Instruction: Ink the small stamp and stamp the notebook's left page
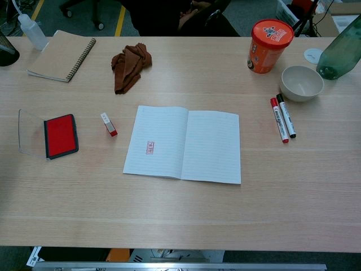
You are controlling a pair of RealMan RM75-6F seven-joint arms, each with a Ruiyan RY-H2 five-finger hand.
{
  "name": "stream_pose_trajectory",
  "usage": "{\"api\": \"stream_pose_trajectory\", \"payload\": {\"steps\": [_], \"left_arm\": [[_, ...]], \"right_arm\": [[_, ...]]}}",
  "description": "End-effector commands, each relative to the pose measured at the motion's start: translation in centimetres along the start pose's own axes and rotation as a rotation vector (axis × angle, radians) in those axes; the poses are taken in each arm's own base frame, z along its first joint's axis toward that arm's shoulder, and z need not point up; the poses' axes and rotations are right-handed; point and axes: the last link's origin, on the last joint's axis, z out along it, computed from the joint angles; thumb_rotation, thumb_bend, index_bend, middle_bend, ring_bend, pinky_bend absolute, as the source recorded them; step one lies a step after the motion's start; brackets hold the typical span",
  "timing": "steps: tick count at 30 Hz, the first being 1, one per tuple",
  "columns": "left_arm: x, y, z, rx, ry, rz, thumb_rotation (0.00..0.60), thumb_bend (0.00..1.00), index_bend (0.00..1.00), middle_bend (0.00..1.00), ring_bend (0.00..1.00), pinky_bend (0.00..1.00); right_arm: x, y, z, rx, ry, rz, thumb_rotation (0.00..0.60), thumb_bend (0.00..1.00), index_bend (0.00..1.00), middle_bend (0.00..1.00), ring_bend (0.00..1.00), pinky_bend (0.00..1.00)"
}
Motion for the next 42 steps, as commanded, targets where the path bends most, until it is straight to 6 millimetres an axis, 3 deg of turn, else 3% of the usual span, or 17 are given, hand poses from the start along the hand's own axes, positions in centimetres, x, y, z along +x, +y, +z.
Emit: {"api": "stream_pose_trajectory", "payload": {"steps": [1, 19, 28, 34, 38, 42], "left_arm": [[-0.1, 0.0, 0.0, -0.002, -0.003, -0.001, 0.6, 0.25, 0.33, 0.44, 0.4, 0.45], [0.3, 0.5, 1.1, -0.085, 0.004, -0.024, 0.6, 0.25, 0.33, 0.44, 0.39, 0.45], [0.6, 2.2, 2.9, -0.21, 0.003, -0.067, 0.6, 0.25, 0.32, 0.45, 0.41, 0.45], [0.6, 4.1, 4.3, -0.319, -0.011, -0.084, 0.6, 0.25, 0.31, 0.52, 0.5, 0.57], [0.0, 5.5, 5.5, -0.406, -0.058, -0.071, 0.6, 0.25, 0.29, 0.6, 0.61, 0.71], [-0.6, 6.9, 6.8, -0.471, -0.104, -0.058, 0.6, 0.25, 0.27, 0.71, 0.72, 0.76]], "right_arm": [[0.0, 0.0, 0.0, 0.001, 0.001, 0.0, 0.6, 0.22, 0.34, 0.49, 0.51, 0.55], [1.4, -0.6, 0.7, 0.02, 0.054, -0.005, 0.6, 0.22, 0.34, 0.49, 0.51, 0.55], [1.9, -0.9, 1.2, 0.031, 0.067, -0.005, 0.6, 0.22, 0.34, 0.49, 0.51, 0.55], [2.1, -0.6, 1.4, 0.025, 0.065, -0.013, 0.6, 0.22, 0.34, 0.49, 0.51, 0.55], [2.2, -0.4, 1.5, 0.022, 0.063, -0.015, 0.6, 0.22, 0.34, 0.49, 0.51, 0.55], [2.1, -0.3, 1.4, 0.016, 0.059, -0.016, 0.6, 0.22, 0.34, 0.49, 0.51, 0.55]]}}
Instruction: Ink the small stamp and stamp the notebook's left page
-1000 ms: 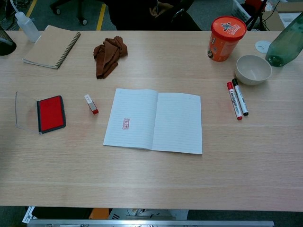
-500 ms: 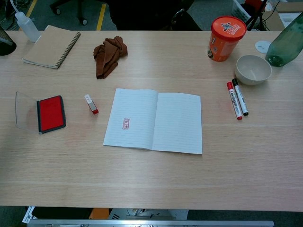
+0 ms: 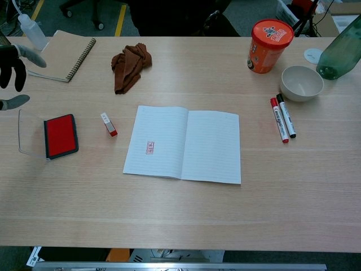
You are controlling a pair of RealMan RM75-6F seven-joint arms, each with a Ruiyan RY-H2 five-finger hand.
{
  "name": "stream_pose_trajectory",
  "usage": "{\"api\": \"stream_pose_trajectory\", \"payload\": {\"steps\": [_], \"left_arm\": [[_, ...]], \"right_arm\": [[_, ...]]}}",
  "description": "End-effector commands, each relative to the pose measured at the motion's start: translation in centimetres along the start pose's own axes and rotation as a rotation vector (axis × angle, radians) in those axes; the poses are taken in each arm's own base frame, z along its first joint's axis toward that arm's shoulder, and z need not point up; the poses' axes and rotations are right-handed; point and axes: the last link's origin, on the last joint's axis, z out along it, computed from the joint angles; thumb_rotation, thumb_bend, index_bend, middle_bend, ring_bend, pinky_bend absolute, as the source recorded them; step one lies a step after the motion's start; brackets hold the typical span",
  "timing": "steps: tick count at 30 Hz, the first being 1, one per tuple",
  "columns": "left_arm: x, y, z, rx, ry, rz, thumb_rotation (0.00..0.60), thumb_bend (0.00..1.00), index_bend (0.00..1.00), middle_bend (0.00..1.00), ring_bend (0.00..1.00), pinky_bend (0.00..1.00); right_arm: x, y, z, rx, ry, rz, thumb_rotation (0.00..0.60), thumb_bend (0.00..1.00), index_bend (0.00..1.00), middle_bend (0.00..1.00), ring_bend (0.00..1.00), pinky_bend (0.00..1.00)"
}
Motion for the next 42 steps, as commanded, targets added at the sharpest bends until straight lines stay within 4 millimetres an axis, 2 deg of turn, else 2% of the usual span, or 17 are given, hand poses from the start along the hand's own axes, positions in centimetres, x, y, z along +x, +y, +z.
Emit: {"api": "stream_pose_trajectory", "payload": {"steps": [1, 9, 14, 22, 27, 42], "left_arm": [[-0.6, 0.7, 1.6, -0.063, -0.045, 0.009, 0.6, 0.25, 0.26, 0.74, 0.74, 0.77], [-1.9, 2.1, 4.9, -0.166, -0.118, 0.065, 0.6, 0.25, 0.26, 0.9, 0.93, 0.95], [-2.7, 3.1, 6.6, -0.214, -0.136, 0.11, 0.6, 0.25, 0.26, 0.98, 0.99, 1.0], [-3.9, 4.5, 8.7, -0.327, -0.128, 0.252, 0.6, 0.25, 0.26, 1.0, 1.0, 1.0], [-4.7, 5.0, 9.1, -0.372, -0.161, 0.283, 0.6, 0.25, 0.27, 0.99, 1.0, 1.0], [-6.9, 4.0, 10.4, -0.424, -0.246, 0.37, 0.6, 0.25, 0.28, 1.0, 1.0, 1.0]], "right_arm": [[0.0, 0.1, 0.0, -0.003, -0.003, -0.001, 0.6, 0.22, 0.34, 0.49, 0.51, 0.55], [-0.2, 0.2, -0.1, -0.004, -0.014, -0.002, 0.6, 0.22, 0.34, 0.49, 0.51, 0.55], [-0.4, 0.2, 0.0, -0.003, -0.021, -0.004, 0.6, 0.22, 0.34, 0.49, 0.51, 0.55], [-0.6, 0.3, -0.1, -0.009, -0.033, -0.008, 0.6, 0.22, 0.34, 0.49, 0.51, 0.55], [-0.7, 0.3, -0.2, -0.014, -0.04, -0.012, 0.6, 0.22, 0.34, 0.49, 0.51, 0.55], [-1.1, 0.4, 0.0, -0.02, -0.059, -0.023, 0.6, 0.22, 0.34, 0.49, 0.51, 0.55]]}}
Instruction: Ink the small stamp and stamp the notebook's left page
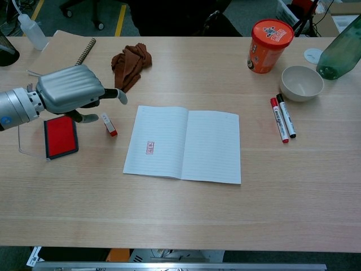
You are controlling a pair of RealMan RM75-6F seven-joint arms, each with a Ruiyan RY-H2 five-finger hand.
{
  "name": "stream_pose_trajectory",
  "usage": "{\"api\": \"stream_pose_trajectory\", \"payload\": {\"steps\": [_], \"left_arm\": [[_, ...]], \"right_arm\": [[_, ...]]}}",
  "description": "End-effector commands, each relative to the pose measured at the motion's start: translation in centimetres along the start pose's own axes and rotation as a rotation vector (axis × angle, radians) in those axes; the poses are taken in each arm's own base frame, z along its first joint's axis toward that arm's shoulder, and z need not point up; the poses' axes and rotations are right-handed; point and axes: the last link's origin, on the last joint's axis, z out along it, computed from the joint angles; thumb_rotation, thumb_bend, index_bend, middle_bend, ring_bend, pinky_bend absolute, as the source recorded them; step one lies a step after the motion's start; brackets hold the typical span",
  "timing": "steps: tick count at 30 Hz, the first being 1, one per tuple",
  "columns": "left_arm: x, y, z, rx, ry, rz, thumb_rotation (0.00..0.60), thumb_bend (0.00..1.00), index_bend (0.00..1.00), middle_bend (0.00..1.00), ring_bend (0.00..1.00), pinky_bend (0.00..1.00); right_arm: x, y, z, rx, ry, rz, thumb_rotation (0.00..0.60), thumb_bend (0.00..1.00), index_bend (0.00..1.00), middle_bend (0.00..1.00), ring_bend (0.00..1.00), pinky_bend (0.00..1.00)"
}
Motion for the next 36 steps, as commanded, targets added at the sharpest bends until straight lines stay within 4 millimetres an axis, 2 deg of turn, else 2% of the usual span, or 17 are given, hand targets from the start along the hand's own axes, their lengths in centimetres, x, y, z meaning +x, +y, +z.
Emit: {"api": "stream_pose_trajectory", "payload": {"steps": [1, 14, 36], "left_arm": [[-0.5, -0.2, 0.2, -0.018, -0.024, 0.025, 0.6, 0.25, 0.28, 1.0, 1.0, 1.0], [-2.5, -1.2, 0.3, -0.031, -0.087, 0.056, 0.6, 0.25, 0.33, 0.99, 1.0, 1.0], [-4.0, -1.3, 2.1, -0.005, -0.116, 0.021, 0.6, 0.25, 0.36, 0.99, 1.0, 1.0]], "right_arm": [[-0.1, -0.1, 0.1, -0.001, -0.003, -0.002, 0.6, 0.22, 0.34, 0.49, 0.51, 0.55], [-0.4, -0.3, 0.4, -0.005, -0.017, -0.01, 0.6, 0.22, 0.34, 0.49, 0.51, 0.56], [-0.5, 0.0, 0.2, -0.021, -0.018, -0.012, 0.6, 0.22, 0.34, 0.49, 0.51, 0.56]]}}
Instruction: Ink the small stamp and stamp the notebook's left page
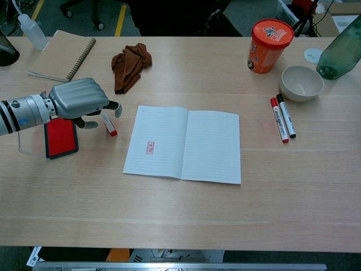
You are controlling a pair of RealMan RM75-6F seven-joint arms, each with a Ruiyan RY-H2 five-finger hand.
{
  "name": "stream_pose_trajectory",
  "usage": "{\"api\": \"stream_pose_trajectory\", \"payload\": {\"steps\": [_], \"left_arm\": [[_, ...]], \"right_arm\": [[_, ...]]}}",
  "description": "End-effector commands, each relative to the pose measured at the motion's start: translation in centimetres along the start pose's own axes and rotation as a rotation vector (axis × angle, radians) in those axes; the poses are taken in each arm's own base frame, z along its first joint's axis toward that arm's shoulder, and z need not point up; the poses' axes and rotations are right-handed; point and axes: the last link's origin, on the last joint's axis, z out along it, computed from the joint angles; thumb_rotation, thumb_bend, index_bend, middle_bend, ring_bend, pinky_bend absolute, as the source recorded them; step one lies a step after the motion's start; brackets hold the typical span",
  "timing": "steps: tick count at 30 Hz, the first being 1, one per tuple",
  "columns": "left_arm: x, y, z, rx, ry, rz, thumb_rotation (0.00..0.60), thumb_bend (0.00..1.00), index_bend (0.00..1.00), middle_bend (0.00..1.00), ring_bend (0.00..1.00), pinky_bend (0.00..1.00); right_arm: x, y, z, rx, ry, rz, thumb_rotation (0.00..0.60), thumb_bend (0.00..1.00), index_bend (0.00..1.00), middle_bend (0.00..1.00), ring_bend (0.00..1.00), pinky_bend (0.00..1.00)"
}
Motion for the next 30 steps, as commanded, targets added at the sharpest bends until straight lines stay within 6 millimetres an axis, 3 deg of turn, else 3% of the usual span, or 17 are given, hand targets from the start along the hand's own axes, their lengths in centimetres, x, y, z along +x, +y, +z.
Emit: {"api": "stream_pose_trajectory", "payload": {"steps": [1, 30], "left_arm": [[-0.18, 0.04, 0.18, 0.0, -0.006, 0.004, 0.6, 0.25, 0.37, 0.99, 1.0, 1.0], [-1.17, 0.51, 1.12, 0.019, -0.009, 0.002, 0.6, 0.25, 0.46, 1.0, 1.0, 1.0]], "right_arm": [[-0.01, 0.07, -0.04, -0.002, -0.001, 0.0, 0.6, 0.22, 0.34, 0.49, 0.51, 0.56], [-0.28, 0.61, -0.31, -0.016, -0.01, 0.001, 0.6, 0.22, 0.34, 0.49, 0.51, 0.56]]}}
